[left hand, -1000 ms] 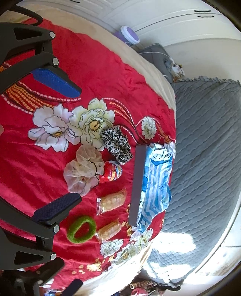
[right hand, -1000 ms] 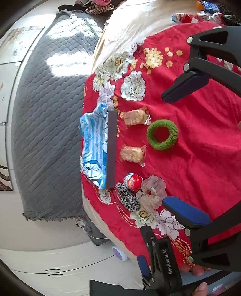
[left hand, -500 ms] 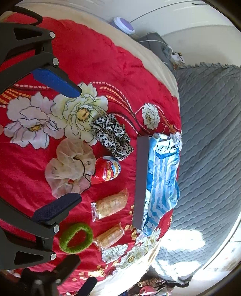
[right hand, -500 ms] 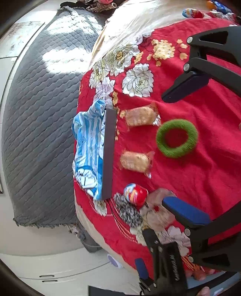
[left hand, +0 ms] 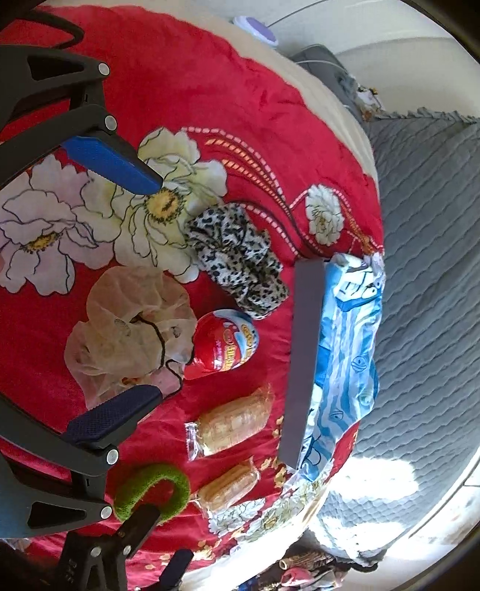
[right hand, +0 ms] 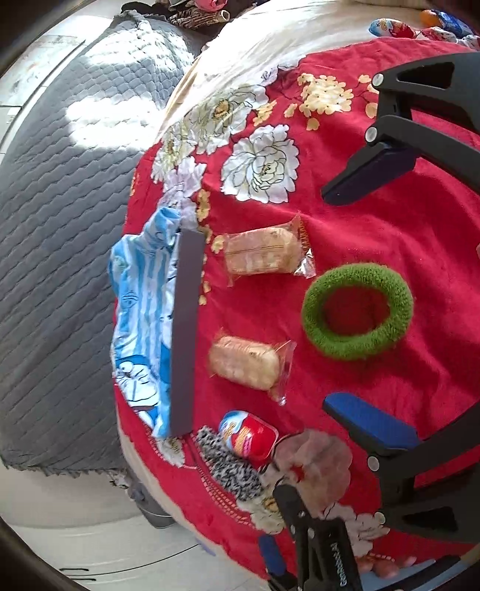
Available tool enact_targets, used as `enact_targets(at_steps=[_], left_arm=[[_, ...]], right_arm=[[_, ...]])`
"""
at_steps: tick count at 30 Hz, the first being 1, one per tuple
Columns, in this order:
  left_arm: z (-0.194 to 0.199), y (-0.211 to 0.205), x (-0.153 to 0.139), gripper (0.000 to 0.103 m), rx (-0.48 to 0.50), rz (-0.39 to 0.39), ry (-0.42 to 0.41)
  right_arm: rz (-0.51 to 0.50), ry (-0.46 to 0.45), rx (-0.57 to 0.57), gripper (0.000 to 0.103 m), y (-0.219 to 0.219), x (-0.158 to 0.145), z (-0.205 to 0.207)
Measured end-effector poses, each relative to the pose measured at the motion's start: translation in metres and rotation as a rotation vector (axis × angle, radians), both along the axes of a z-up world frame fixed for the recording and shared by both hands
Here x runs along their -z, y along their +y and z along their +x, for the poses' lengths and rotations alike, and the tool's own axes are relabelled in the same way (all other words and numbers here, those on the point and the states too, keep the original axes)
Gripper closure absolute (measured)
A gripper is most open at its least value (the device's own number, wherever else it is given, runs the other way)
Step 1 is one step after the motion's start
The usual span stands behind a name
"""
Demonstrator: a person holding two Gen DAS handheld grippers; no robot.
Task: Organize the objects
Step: 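Grasp the green hair tie with the right tool while the left tool grasps the beige scrunchie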
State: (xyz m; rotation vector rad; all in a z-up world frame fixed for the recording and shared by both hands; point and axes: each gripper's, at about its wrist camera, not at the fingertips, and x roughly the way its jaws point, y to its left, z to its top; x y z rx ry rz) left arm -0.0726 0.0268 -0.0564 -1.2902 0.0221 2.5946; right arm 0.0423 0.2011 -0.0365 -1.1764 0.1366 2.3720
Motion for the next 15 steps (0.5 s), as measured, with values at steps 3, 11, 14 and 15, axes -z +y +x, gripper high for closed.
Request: enact_targets(at_steps=[3,11,14,15], left_arm=[[-0.001,0.001,0.007,0.001,0.009,0.002,-0.007],[-0.005,0.003,0.015,0.001,0.037,0.025,-0.002],[-0.007,0.007,0.017,0.001,0.051,0.039,-0.008],[-0.008,0.008,0.018,0.001,0.052,0.045,-0.014]], right_arm=[[-0.009,-0.027,0.021,0.001,0.007,0.010,-0.003],[-0.032,-0.041,0.042,0.001,0.012,0.024,-0.004],[-0.029,-0.038,0.040,0.003,0.013,0.027,-0.004],[-0.027,-0.036,0.042,0.005,0.014,0.027,-0.005]])
